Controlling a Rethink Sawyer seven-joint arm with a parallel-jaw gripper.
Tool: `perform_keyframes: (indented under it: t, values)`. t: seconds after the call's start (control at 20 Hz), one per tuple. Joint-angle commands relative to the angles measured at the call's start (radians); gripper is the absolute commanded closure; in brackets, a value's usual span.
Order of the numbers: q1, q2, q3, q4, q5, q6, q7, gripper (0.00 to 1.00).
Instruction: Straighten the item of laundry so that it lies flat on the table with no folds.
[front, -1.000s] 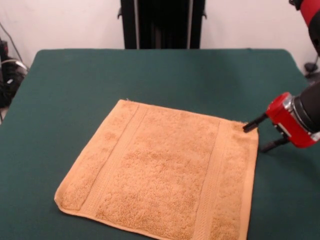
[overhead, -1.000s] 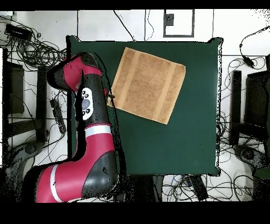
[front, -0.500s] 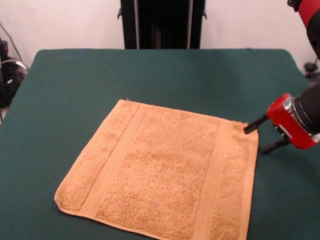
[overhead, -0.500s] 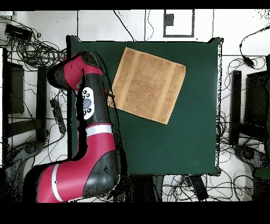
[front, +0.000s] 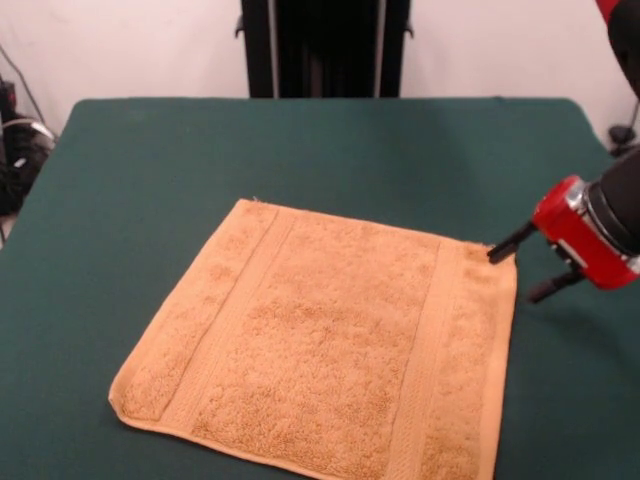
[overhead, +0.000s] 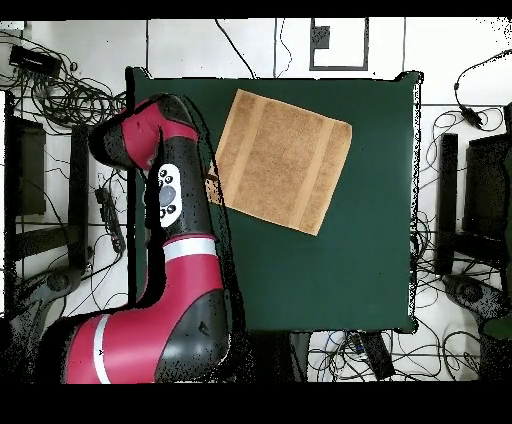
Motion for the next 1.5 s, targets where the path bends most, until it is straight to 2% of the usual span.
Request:
perform_keyframes:
  t: [0.05,0.25,0.6,0.9,1.15,1.35,1.5]
  values:
    - [-0.034,-0.124,0.083,0.268,0.033,-0.199,-0.318,0.0]
    - [-0.065,-0.191,0.092,0.358,0.022,-0.306,-0.338,0.0]
    - [-0.132,-0.301,0.109,0.478,0.009,-0.378,-0.411,0.0]
    - [-0.159,-0.33,0.081,0.516,-0.052,-0.402,-0.442,0.0]
    - [-0.192,-0.317,0.088,0.506,-0.077,-0.41,-0.47,0.0]
    - [-0.218,-0.302,0.105,0.503,-0.064,-0.369,-0.528,0.0]
    - [-0.234,-0.28,0.118,0.485,-0.045,-0.28,-0.585,0.0]
